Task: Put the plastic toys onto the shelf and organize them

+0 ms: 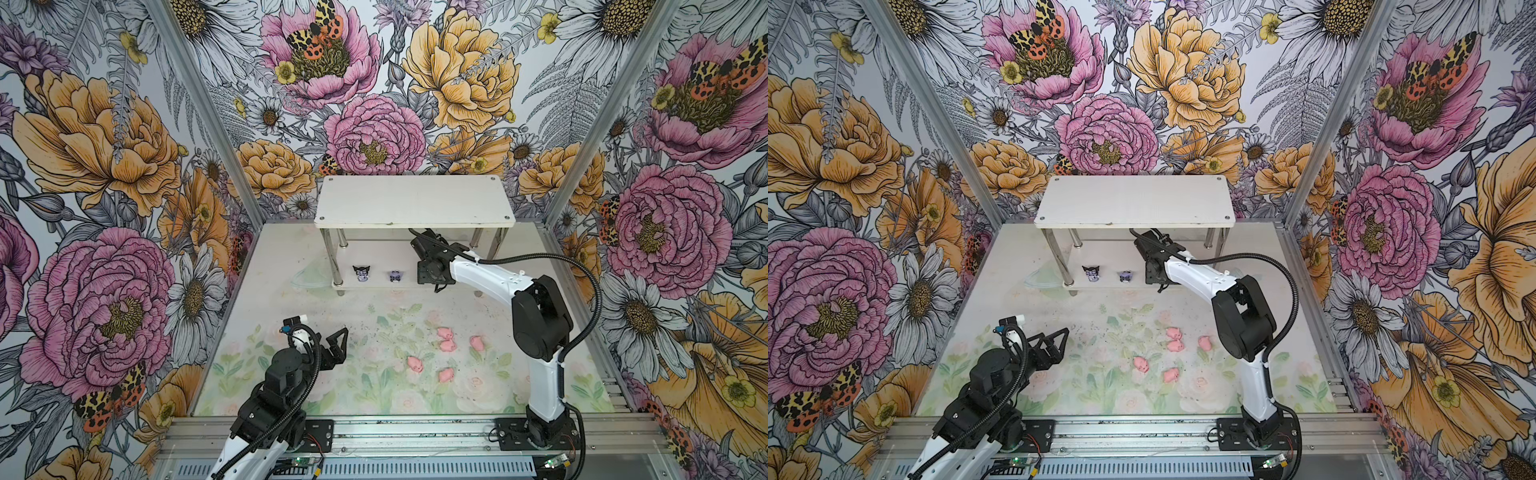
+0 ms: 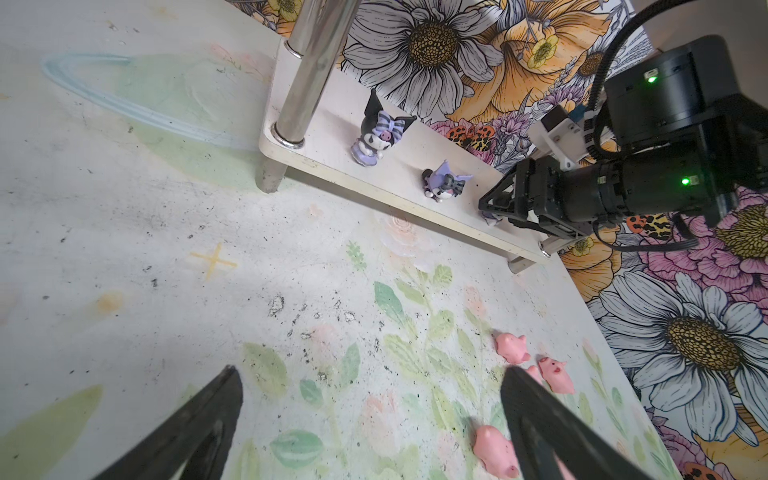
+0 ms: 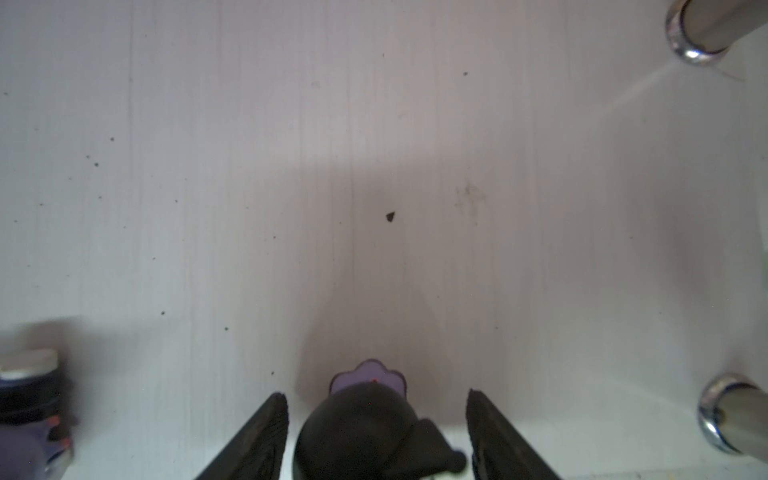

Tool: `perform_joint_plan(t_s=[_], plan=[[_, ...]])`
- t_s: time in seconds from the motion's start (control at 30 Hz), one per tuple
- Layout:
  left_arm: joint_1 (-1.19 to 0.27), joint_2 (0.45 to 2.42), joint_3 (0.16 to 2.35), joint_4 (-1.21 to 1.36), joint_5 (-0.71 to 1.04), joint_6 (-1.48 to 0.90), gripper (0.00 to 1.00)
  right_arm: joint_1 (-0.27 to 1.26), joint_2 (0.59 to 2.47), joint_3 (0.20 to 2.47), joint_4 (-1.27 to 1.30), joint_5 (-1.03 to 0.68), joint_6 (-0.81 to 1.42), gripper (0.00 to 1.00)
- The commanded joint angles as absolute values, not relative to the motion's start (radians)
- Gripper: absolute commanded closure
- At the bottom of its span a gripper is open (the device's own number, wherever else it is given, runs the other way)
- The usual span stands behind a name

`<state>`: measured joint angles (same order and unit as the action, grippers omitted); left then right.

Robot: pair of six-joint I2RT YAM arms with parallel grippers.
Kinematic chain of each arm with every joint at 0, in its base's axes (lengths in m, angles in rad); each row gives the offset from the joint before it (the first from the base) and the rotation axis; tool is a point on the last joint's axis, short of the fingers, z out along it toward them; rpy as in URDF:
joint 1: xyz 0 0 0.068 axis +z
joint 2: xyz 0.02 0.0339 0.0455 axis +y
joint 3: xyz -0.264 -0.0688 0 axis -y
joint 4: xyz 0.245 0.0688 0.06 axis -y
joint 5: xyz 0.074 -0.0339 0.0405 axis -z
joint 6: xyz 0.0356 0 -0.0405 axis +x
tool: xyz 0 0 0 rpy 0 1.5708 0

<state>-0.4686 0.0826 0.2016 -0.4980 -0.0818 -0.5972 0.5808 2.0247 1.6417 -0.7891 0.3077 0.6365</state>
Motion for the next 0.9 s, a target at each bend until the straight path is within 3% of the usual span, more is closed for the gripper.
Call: perform_joint_plan(t_s=[0.0, 0.87], plan=[[-0.459, 0.081, 0.186, -0.496, -0.073, -0.607, 0.01, 0.572, 2.006, 1.664, -0.785, 0.293, 0.652, 0.30], [-0.447, 0.086, 0.183, -0.491, -0.063, -0.608, 0.01, 0.612, 1.927, 1.560, -0.724, 0.210, 0.714, 0.34]])
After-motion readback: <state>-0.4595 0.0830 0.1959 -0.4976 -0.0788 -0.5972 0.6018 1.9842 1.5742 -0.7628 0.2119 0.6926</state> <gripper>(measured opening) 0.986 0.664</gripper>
